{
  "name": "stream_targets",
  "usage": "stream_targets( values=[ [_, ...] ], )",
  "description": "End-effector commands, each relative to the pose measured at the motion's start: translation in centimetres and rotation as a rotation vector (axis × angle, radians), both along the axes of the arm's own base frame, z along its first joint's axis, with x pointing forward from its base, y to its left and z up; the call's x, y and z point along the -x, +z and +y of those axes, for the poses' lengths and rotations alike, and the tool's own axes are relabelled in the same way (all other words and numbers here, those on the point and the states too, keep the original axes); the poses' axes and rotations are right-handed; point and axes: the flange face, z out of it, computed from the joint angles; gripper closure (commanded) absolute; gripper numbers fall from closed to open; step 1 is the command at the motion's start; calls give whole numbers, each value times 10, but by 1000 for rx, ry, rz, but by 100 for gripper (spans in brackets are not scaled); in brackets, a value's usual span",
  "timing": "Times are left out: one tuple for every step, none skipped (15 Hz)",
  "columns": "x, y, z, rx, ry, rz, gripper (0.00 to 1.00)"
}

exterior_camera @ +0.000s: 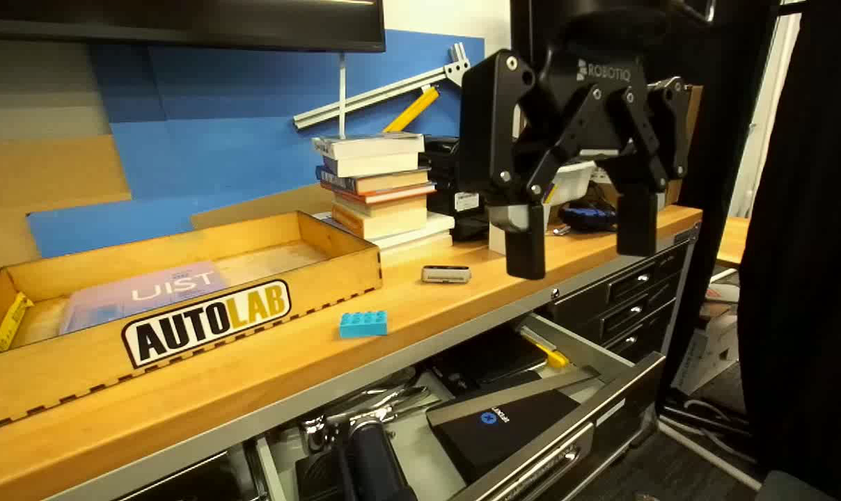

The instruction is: Pick up the blue block and put it in the open drawer then close the drawer

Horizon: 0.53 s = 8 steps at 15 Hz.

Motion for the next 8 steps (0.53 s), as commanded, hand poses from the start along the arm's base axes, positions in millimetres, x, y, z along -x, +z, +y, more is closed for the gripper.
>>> stream_targets(
  values=[
    [0,3,0,-1,1,-4,0],
    [0,5,1,-2,1,-10,0],
    [0,7,1,-3,2,-14,0],
    [0,8,1,-4,2,-16,0],
    [0,8,1,-4,2,-16,0],
    [-22,3,-6,2,-26,9,0],
    [-41,1,-11,10,-29,-6,0],
    [-65,-1,-16,15,-27,-54,0]
  ],
)
